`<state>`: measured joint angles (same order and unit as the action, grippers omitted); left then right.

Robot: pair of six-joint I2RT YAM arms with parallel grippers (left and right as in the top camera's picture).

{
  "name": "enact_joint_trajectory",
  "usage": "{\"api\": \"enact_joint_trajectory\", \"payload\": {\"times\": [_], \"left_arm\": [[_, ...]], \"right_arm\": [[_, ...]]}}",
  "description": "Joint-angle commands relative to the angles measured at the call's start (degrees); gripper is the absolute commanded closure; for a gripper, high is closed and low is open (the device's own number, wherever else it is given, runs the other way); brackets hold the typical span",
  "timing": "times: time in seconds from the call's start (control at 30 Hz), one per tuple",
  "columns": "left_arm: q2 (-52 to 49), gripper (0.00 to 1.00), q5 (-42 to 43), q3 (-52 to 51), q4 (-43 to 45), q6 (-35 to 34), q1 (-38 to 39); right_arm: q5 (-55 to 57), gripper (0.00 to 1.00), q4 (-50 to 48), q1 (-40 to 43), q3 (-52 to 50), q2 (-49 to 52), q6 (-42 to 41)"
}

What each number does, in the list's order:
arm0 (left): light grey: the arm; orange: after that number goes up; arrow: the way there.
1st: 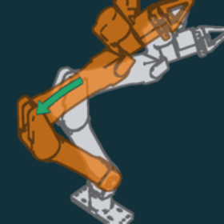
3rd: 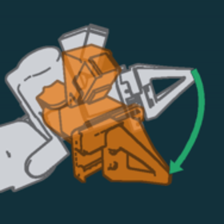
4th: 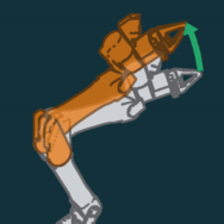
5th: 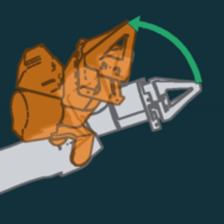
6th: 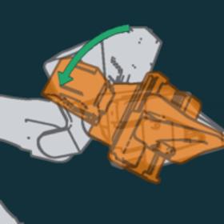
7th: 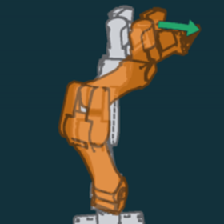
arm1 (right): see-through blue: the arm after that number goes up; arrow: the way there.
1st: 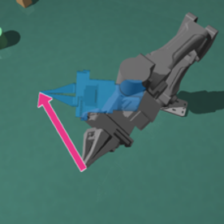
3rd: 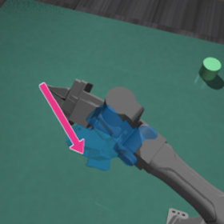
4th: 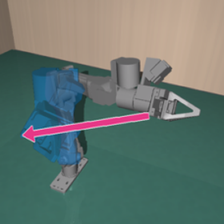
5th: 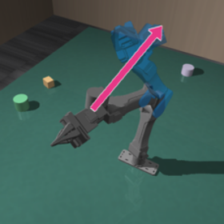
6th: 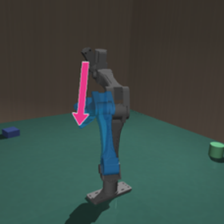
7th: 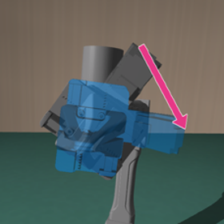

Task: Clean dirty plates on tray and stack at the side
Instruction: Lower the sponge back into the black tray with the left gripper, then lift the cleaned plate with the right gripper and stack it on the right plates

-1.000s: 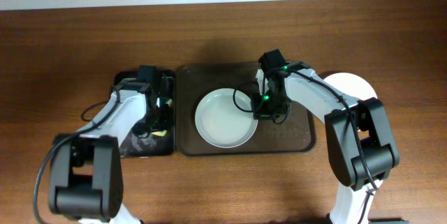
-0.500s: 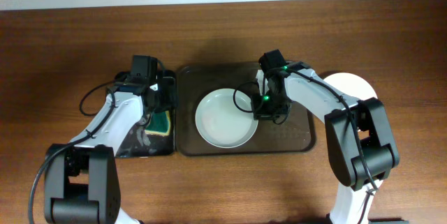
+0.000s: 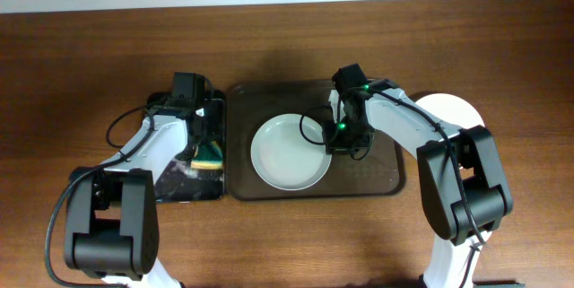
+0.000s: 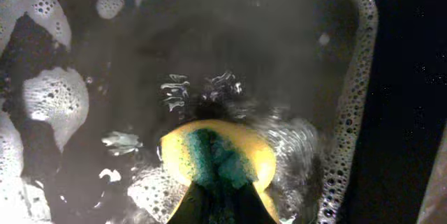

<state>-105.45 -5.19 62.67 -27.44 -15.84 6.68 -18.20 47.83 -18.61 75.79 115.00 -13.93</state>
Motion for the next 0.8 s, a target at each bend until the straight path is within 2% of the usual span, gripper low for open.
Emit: {"api": "enact_joint_trajectory", "payload": {"times": [0.0,0.03,0.07,0.1,0.17,0.23,0.33,0.4,0.47,0.67,0.77], "left_arm": [[2.78,0.71,-0.63,0.39,0.17,0.98,-0.26],[4.39,0.34,-0.63,0.74,-0.02,1.4,-0.26],[6.08,0.18,-0.61,1.14,-0.7,1.46,-0.26],[8.26,0.08,-0.42,1.27,-2.05,1.46,-0.24],[9.66,0.04,1.01,1.25,-7.54,1.42,-0.2],[9.57,0.03,1.36,1.18,-14.12,1.4,-0.2],[9.57,0.03,1.38,1.11,-19.45,1.4,-0.2],[9.57,0.01,1.38,1.11,-20.81,1.38,-0.2],[9.57,0.01,1.38,1.11,-20.85,1.38,-0.2],[9.57,0.0,1.36,1.11,-20.85,1.4,-0.2],[9.57,0.0,1.36,1.11,-20.85,1.4,-0.2]], "right_arm": [[0.72,0.85,0.39,0.24,-0.52,-1.11,-0.07],[0.72,0.85,0.39,0.24,-0.52,-1.11,-0.07],[0.72,0.85,0.39,0.24,-0.52,-1.11,-0.07],[0.72,0.85,0.35,0.24,-0.52,-1.11,-0.07],[0.72,0.85,0.31,0.24,-0.52,-1.11,-0.07],[0.72,0.85,0.37,0.24,-0.52,-1.11,-0.07],[0.74,0.81,0.85,0.22,-0.55,-1.11,-0.09],[0.76,0.81,0.68,0.24,-0.98,-1.07,-0.07],[0.48,0.96,0.57,0.22,-1.14,-1.05,-0.04],[-2.56,0.96,0.83,1.36,-0.35,-2.47,-0.09],[0.37,0.96,0.87,5.05,0.11,-7.5,-0.09]]}}
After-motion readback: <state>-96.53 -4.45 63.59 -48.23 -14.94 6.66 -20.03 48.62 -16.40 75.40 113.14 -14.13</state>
